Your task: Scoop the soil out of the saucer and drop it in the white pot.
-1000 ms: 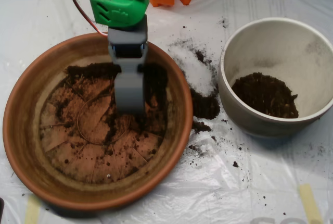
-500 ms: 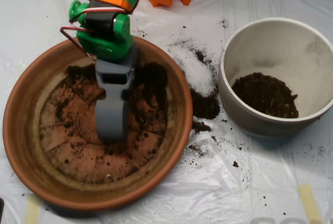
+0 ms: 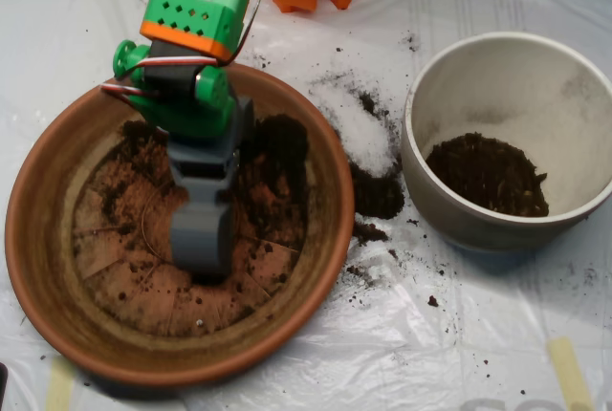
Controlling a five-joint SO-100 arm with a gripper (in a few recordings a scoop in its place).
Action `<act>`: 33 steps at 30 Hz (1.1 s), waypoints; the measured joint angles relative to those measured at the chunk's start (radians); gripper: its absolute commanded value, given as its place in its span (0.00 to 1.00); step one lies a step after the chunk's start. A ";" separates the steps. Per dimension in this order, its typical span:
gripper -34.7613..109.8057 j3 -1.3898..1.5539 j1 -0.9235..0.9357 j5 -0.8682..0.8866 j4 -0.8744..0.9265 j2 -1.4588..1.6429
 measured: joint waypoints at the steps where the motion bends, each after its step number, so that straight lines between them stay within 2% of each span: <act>1: 0.58 0.000 0.000 0.000 0.000 0.000; 4: 0.54 -0.006 0.005 -0.015 -0.008 0.005; 9: 0.41 0.091 0.005 -0.020 -0.101 0.106; 17: 0.35 0.331 0.015 -0.017 -0.207 0.319; 27: 0.24 0.400 -0.012 -0.028 -0.219 0.364; 33: 0.24 0.422 -0.029 -0.037 -0.224 0.367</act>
